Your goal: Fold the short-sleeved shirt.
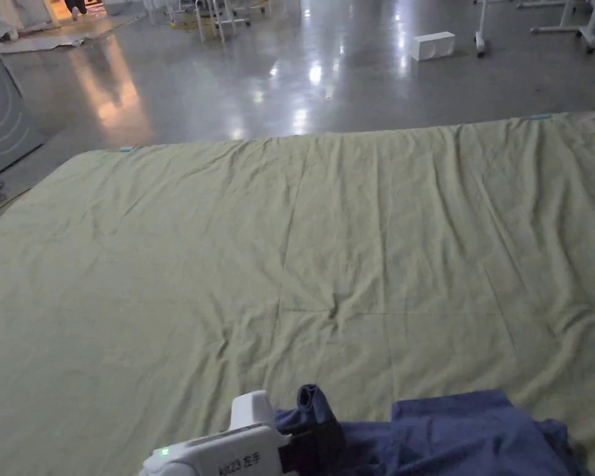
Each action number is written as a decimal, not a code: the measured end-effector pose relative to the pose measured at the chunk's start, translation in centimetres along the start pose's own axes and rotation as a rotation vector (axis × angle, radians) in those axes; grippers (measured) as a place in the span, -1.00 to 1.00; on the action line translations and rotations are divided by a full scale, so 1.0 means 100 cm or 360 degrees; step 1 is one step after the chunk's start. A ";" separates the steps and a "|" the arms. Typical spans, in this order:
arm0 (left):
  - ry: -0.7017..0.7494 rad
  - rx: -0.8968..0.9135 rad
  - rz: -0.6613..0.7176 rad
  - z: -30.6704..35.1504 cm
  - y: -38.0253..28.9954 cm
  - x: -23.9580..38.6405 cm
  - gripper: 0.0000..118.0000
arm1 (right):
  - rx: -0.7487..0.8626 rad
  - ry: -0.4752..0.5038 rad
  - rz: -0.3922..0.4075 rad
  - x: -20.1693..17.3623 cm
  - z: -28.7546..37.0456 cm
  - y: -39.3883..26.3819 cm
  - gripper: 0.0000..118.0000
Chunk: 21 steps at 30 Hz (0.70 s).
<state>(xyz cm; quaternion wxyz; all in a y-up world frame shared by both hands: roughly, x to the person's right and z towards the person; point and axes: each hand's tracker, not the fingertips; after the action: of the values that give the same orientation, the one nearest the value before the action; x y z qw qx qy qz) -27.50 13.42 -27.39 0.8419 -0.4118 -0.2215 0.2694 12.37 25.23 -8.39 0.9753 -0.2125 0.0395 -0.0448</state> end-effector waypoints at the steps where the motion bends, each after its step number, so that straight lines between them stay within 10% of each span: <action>1: -0.0032 -0.0045 -0.0027 -0.008 -0.002 0.005 -0.84 | -0.0017 -0.0021 0.0037 0.001 0.002 -0.002 -1.00; 6: 0.0147 -0.0183 -0.0192 -0.025 -0.009 0.030 -0.75 | -0.0066 -0.0009 0.0046 0.009 0.002 -0.013 -1.00; 10: 0.0060 -0.0002 -0.0144 0.006 -0.002 0.031 0.67 | -0.0066 0.0033 -0.0045 0.013 -0.003 -0.018 -1.00; 11: 0.0002 0.0079 -0.0080 0.019 0.001 0.028 0.72 | -0.0058 0.0042 -0.0066 0.013 -0.004 -0.018 -1.00; 15: -0.0035 0.0444 0.0380 0.054 0.009 -0.006 0.70 | -0.0051 0.0072 -0.0133 0.016 -0.008 -0.018 -1.00; 17: -0.0106 0.0390 0.0524 0.047 0.009 -0.020 0.20 | -0.0058 0.0080 -0.0156 0.016 -0.010 -0.018 -1.00; 19: -0.0075 0.0273 0.0463 0.024 0.000 -0.027 -0.88 | -0.0070 0.0081 -0.0180 0.017 -0.010 -0.019 -1.00; 21: -0.0059 0.0126 0.0367 -0.002 -0.011 -0.019 -0.88 | -0.0081 0.0071 -0.0180 0.017 -0.008 -0.019 -1.00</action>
<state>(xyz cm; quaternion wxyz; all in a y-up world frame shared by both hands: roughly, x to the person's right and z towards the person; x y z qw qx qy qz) -28.54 11.54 -26.91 0.8167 -0.3958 -0.1774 0.3807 13.85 23.01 -8.40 0.9644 -0.2380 0.0502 -0.1034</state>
